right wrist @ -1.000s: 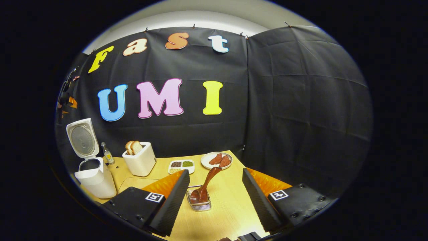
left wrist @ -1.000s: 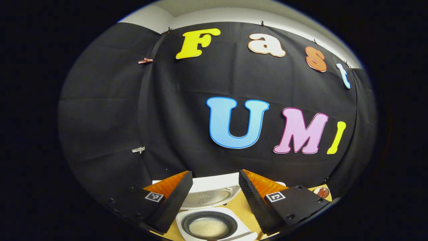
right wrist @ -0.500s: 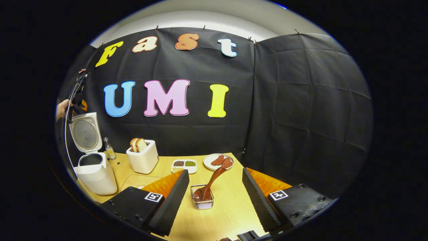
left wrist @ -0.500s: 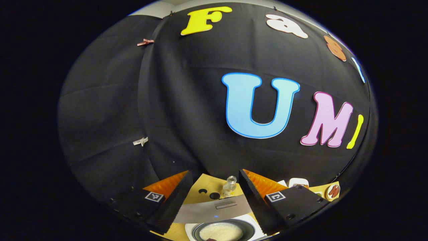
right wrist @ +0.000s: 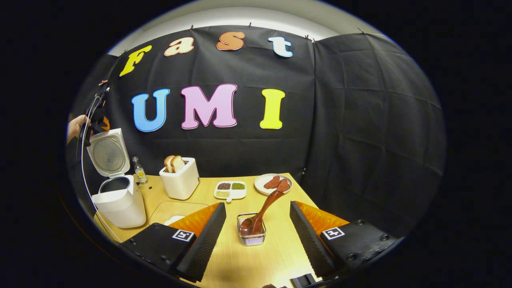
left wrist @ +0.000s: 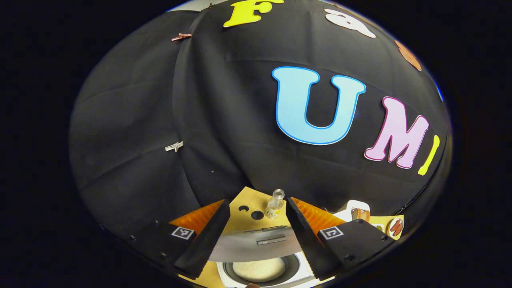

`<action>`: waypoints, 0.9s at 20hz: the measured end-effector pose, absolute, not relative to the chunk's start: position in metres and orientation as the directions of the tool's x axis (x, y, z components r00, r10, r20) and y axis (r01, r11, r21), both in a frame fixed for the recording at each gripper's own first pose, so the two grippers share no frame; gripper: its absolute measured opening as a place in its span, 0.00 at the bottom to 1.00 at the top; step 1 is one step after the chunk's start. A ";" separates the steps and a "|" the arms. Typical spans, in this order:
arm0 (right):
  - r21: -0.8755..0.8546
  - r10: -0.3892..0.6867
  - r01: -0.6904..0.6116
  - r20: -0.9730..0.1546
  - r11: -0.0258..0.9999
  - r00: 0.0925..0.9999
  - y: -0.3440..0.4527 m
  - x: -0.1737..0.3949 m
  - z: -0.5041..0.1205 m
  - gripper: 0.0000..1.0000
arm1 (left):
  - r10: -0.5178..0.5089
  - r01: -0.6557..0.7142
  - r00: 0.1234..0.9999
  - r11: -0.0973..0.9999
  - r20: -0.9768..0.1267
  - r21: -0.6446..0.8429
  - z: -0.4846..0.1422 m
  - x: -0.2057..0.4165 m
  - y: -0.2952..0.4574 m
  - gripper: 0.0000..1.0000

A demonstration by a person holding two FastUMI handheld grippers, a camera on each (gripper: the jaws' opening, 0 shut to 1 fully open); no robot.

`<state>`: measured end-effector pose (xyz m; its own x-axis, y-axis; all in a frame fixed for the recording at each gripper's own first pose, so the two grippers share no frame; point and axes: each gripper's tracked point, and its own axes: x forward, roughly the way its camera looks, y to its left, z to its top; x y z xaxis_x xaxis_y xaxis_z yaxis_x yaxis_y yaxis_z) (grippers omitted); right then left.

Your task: Close the left gripper, press the button to open the rice cooker; take a wooden spoon from the chopstick holder with the right hand, scoop a spoonful of rice and pour it into the rice cooker, then put the wooden spoon back into the chopstick holder.

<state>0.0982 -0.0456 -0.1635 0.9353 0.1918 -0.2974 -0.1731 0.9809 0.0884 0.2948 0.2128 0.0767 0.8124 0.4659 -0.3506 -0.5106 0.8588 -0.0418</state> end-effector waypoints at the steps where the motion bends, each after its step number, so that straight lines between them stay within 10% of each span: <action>1: 0.091 0.201 -0.182 -0.309 0.979 0.929 -0.044 0.099 -0.168 1.00 | 0.466 -0.511 0.811 0.859 -0.354 -0.040 0.074 0.289 0.206 0.98; 18: 0.145 0.375 -0.346 -0.380 0.927 0.846 -0.025 0.101 -0.209 1.00 | 0.454 -0.530 0.733 0.848 -0.507 -0.007 -0.079 0.193 0.105 0.99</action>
<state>0.1006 -0.0245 -0.2092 0.8455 0.3750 -0.3801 -0.3462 0.9270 0.1445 0.1928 0.1053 -0.0787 0.7326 0.4539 -0.5072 -0.5303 0.8478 -0.0073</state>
